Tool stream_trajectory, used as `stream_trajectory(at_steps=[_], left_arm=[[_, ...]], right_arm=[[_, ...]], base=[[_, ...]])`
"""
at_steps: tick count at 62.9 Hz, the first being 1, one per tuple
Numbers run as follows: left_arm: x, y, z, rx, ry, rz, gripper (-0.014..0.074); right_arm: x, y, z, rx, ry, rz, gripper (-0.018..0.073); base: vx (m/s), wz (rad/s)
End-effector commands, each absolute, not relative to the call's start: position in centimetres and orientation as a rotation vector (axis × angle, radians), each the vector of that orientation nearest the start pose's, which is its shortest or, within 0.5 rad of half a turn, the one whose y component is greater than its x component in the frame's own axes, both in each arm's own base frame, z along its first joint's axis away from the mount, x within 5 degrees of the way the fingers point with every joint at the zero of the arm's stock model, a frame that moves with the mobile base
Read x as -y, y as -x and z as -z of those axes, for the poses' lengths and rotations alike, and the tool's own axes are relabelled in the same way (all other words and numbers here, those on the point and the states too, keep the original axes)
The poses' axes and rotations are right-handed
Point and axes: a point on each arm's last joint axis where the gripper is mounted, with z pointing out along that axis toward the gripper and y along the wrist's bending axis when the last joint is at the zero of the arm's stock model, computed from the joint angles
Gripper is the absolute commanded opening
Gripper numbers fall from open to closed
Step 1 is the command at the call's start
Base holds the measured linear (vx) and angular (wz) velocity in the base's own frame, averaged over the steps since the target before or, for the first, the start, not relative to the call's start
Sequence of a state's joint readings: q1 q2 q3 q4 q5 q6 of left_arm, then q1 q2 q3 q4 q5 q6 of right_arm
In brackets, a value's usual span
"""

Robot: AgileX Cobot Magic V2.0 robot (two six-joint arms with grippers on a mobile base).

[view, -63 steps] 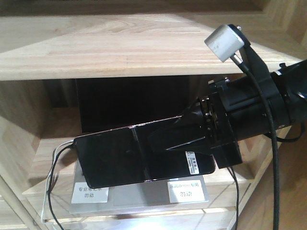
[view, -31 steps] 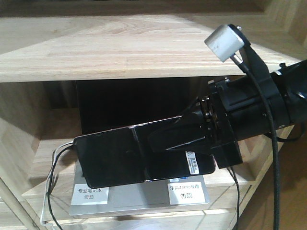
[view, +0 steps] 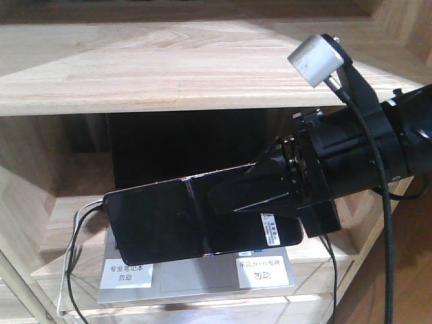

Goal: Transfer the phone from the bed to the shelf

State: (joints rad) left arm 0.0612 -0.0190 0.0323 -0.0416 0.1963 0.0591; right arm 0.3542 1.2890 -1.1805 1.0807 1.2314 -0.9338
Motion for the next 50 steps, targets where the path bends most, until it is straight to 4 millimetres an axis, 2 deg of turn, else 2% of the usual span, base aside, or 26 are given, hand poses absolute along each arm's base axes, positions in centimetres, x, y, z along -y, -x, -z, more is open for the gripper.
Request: stream_trajectory(at_steps=[1, 10, 16, 36, 43, 50], left_arm=[[-0.3, -5.6, -19.0, -1.622, 0.038, -0.049, 0.0001], [-0.3, -5.6, -19.0, -1.622, 0.038, -0.049, 0.0001], [-0.3, -5.6, -19.0, -1.622, 0.038, -0.049, 0.0001], [-0.3, -5.6, -19.0, -1.622, 0.038, -0.049, 0.0001], [-0.3, -5.6, -19.0, -1.622, 0.038, -0.049, 0.0001], [-0.3, -5.6, -19.0, -1.622, 0.038, -0.049, 0.0001]], right_arm=[[-15.4, -18.6, -40.1, -1.866, 1.17, -1.31, -0.0002], [-15.5, -18.5, -40.7, -1.83, 1.141, -1.359, -0.0002], [-15.6, -18.4, -42.0, -1.776, 1.131, -1.375, -0.0002], [-15.3, -18.1, -48.9, -1.559, 1.095, -1.25, -0.0002], [-15.4, -18.7, -51.0, -1.492, 1.068, -1.205, -0.0002], [-15.8, -20.1, -52.5, -1.447, 1.056, -1.177, -0.0002]], base=[[0.0, 0.0], [0.0, 0.0], [0.0, 0.0], [0.0, 0.0], [0.0, 0.0], [0.0, 0.0]])
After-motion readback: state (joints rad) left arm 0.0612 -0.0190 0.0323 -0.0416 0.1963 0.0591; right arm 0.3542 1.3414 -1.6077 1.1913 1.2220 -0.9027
